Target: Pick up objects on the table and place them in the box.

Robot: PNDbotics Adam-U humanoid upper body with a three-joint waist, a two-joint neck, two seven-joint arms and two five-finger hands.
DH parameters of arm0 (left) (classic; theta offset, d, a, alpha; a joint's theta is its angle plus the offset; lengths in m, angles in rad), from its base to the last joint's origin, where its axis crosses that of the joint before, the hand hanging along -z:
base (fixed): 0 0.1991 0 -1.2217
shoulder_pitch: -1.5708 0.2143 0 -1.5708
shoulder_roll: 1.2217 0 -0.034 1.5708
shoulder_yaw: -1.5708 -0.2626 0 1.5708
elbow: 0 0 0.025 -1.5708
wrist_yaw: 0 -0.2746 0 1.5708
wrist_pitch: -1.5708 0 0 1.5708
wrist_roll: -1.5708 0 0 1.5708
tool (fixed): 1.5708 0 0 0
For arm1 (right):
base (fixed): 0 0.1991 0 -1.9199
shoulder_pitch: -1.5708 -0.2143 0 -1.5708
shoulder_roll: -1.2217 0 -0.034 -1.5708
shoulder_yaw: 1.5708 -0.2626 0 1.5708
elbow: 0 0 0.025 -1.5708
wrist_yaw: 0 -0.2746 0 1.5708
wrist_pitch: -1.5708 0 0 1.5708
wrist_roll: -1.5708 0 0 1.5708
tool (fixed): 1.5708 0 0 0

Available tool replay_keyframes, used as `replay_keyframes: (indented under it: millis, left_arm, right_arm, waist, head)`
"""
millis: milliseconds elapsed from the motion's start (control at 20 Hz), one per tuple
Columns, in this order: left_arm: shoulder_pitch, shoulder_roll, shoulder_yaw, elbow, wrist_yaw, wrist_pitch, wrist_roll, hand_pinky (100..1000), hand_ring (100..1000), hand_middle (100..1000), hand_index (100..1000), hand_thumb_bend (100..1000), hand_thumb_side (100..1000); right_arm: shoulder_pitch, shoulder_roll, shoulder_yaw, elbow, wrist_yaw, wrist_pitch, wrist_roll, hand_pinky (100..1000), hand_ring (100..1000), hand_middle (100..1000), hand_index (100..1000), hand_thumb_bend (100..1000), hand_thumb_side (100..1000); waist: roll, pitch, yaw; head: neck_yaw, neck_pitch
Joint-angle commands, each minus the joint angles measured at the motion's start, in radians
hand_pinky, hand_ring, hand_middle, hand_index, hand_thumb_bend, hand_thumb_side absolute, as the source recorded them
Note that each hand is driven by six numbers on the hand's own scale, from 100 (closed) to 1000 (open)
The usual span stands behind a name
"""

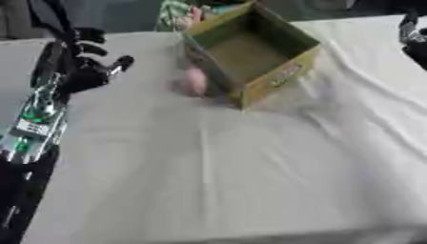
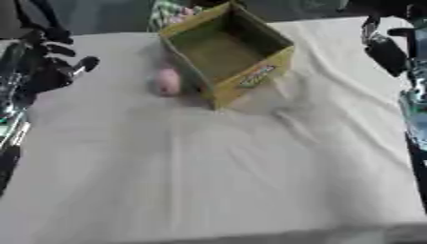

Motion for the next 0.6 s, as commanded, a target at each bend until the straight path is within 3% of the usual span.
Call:
replay_keyframes:
  millis: [50, 600]
  left_arm:
    - [-0.049, -0.005, -0.024, 0.057, -0.036, -0.007, -0.02, 493, 619, 619, 710, 690, 134]
    - [-0.124, -0.085, -0.066, 0.217, -0.132, -0.062, -0.062, 504, 629, 628, 716, 717, 146]
  right_arm:
    - [-0.023, -0.011, 0.001, -0.027, 0.007, -0.002, 0.006, 755, 904, 713, 900, 100, 523]
    - [-0.029, -0.002, 0.008, -0.027, 0.007, -0.003, 0.013, 755, 904, 713, 900, 100, 524]
  waist:
    - [-0.006, -0.021, -0.005]
    - [-0.004, -0.021, -0.025]
  head:
    - [0.008, 0.01]
    - [0.023, 0.014]
